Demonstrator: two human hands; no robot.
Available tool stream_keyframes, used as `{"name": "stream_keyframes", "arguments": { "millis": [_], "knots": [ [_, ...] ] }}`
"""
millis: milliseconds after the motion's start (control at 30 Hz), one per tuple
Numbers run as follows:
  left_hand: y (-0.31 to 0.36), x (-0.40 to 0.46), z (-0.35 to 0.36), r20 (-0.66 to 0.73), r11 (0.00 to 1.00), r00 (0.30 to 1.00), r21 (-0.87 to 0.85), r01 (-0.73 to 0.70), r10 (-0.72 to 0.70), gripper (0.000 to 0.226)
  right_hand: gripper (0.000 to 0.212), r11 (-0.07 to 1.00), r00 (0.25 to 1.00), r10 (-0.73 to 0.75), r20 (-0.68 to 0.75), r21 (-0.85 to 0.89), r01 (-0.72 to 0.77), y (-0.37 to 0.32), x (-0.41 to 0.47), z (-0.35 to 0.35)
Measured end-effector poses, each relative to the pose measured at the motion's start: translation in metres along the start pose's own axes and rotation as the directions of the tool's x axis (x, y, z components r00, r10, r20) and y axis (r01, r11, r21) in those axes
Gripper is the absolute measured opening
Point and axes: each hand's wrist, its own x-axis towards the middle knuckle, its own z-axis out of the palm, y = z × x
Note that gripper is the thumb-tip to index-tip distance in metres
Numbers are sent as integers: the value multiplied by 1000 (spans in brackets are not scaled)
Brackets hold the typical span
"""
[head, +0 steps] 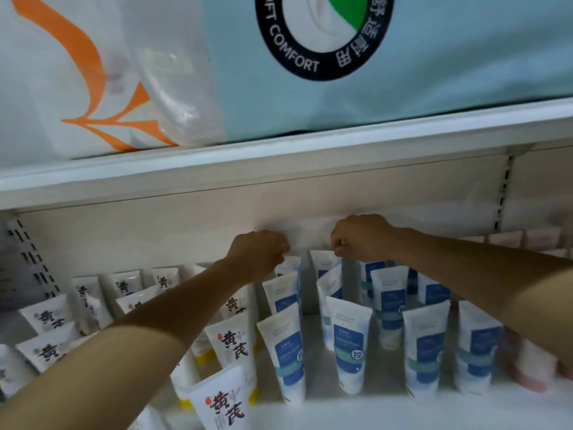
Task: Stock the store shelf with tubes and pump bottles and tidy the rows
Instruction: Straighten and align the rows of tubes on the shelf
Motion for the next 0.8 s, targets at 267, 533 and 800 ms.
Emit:
{"name": "stream_keyframes", "arguments": {
  "millis": [267,533,800],
  "knots": [
    [3,14,11,-43,999,998,13,50,-49,17,14,999,999,-34,-34,-36,33,6,10,7],
    [1,21,16,-5,995,996,-60,85,-85,11,17,996,996,-70,-62,-59,66,12,10,8],
    [1,24,19,5,989,992,-84,123,-123,17,16,997,996,-78,-47,-25,77,14,9,6]
  ]
}}
